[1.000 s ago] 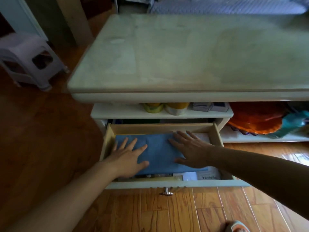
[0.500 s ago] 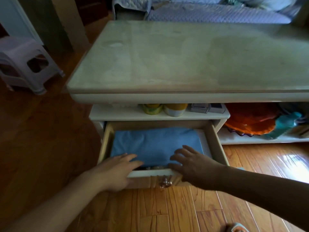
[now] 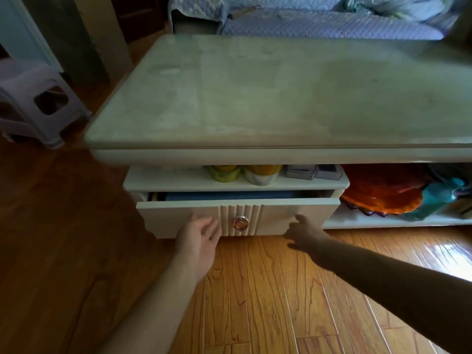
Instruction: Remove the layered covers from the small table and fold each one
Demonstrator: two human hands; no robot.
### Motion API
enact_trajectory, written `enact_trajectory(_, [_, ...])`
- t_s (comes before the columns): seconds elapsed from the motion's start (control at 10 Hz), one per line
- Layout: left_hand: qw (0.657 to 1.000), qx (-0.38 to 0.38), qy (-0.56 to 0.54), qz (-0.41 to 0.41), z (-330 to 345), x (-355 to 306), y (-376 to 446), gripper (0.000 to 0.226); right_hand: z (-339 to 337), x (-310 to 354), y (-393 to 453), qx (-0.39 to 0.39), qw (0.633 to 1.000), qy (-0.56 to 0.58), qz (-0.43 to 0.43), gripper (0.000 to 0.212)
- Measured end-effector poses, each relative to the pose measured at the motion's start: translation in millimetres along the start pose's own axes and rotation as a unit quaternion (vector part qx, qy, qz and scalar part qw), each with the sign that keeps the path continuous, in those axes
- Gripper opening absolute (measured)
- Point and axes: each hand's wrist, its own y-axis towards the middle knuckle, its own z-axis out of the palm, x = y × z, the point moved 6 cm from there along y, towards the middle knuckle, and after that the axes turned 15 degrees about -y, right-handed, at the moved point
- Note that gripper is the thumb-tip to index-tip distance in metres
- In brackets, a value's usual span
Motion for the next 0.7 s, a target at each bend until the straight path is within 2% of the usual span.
enact_trajectory(0.1, [0.998,-0.001,-0.063,0.012,23,-5,14,0.064,-7,19,13,0.008,0.994,0.112,-0.017,0.046])
enact_trajectory(0.2, [0.998,0.007,-0.062,0.021,35,-12,26,0.053,-6,32,21,0.022,0.993,0.111,-0.037,0.041])
enact_trajectory(0.3, [0.998,-0.002,-0.066,0.017,39,-17,36,0.026,-6,40,29,0.025,0.994,0.103,-0.033,0.026])
enact_trajectory(0.4, [0.998,-0.012,-0.046,0.033,33,-18,42,0.054,1,38,38,0.021,0.994,0.105,-0.021,0.024])
enact_trajectory(0.5, [0.998,-0.002,0.016,0.054,32,-15,40,0.069,1,41,40,0.031,0.994,0.109,-0.008,0.017])
enact_trajectory(0.6, [0.988,-0.051,0.145,0.012,31,-10,36,0.068,-16,50,22,0.034,0.995,0.083,0.031,0.012])
enact_trajectory(0.7, [0.922,-0.124,0.365,-0.035,44,-25,13,0.032,-41,66,-5,0.019,0.998,-0.040,0.054,0.015])
